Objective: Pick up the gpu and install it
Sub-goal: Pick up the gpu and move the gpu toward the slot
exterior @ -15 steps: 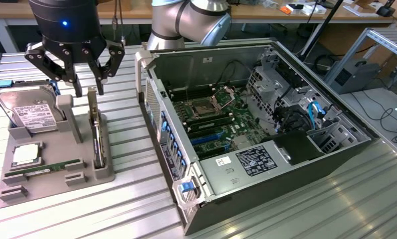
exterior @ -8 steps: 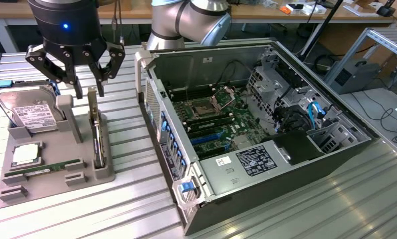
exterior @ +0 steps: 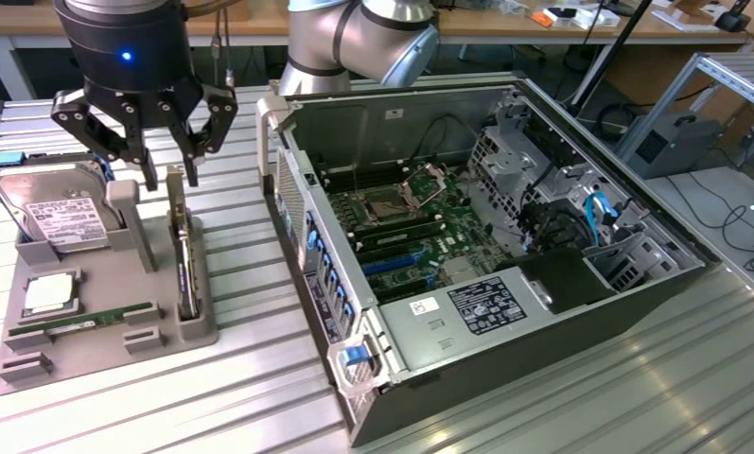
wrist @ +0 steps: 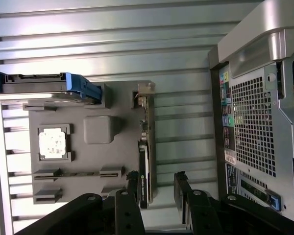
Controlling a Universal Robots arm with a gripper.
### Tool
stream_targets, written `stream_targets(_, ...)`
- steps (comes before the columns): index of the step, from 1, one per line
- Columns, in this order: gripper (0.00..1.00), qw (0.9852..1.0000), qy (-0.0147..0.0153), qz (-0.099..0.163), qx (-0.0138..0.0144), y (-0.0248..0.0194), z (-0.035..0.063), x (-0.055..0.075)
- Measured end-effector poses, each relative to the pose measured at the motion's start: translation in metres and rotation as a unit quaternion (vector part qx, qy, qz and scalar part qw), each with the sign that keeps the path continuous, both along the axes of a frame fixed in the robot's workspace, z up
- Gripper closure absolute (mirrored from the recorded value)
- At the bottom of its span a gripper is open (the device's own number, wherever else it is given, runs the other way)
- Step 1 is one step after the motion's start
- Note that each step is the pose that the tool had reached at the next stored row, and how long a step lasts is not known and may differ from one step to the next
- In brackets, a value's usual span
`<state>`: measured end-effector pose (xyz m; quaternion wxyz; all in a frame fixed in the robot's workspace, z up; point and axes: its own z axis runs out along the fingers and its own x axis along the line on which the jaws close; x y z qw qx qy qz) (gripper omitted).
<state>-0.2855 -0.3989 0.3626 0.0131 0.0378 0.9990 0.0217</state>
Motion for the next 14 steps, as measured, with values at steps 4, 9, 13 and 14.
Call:
stream_targets(4, 0.58, 1.0000, 0.0000, 0.000, 0.0000, 0.0000, -0.0018, 0.0000)
stream_targets(9, 0.58, 1.0000, 0.0000, 0.000, 0.0000, 0.0000, -0.0046, 0.0000)
stream_targets(13, 0.58, 1.0000, 0.0000, 0.000, 0.0000, 0.0000, -0.0063, 0.0000)
stream_targets(14, 0.58, 1.0000, 0.0000, 0.000, 0.0000, 0.0000, -0.0069, 0.0000)
